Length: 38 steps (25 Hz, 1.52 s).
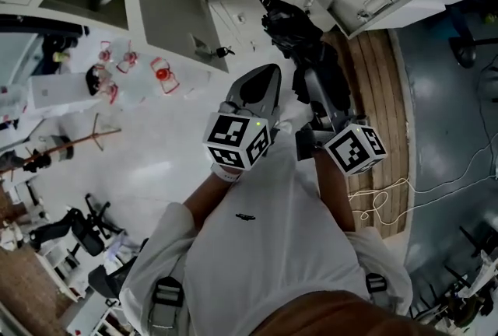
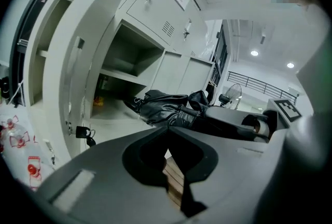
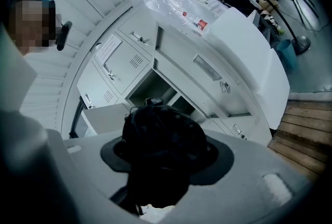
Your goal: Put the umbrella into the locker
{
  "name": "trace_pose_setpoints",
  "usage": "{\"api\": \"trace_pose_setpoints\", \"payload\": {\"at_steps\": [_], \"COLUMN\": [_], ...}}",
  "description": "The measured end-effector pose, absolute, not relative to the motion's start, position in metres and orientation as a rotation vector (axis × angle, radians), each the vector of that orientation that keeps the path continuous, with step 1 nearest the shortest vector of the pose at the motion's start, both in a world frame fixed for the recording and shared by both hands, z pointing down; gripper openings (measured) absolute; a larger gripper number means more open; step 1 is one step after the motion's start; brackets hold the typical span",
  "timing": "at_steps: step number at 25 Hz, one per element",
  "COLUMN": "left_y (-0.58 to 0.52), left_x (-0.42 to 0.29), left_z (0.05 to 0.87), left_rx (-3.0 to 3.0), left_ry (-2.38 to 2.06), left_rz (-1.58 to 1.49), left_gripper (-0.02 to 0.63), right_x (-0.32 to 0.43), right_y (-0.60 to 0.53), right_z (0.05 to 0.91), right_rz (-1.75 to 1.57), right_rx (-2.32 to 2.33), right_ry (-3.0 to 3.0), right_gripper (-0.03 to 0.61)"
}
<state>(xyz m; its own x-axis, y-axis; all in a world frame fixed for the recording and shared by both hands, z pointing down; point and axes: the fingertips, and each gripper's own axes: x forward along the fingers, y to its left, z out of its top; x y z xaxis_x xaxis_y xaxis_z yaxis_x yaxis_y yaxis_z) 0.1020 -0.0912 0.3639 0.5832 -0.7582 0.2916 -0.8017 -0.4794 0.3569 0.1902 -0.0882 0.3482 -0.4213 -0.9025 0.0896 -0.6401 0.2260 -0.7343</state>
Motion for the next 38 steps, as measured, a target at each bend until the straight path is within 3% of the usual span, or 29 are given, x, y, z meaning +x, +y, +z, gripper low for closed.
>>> {"api": "trace_pose_setpoints", "payload": {"at_steps": [38], "left_y": [-0.192], "left_x": [0.124], "left_z": [0.366], "left_rx": [2.473], "left_ry": [-1.123], "left_rz": [0.164], "left_gripper": [0.014], "right_x": [0.195], "right_y": [-0.206], "right_z": [0.378], "right_rz": [-1.055], "right_rx": [-1.527], "right_ry": [2.115], "right_gripper": [0.253]}}
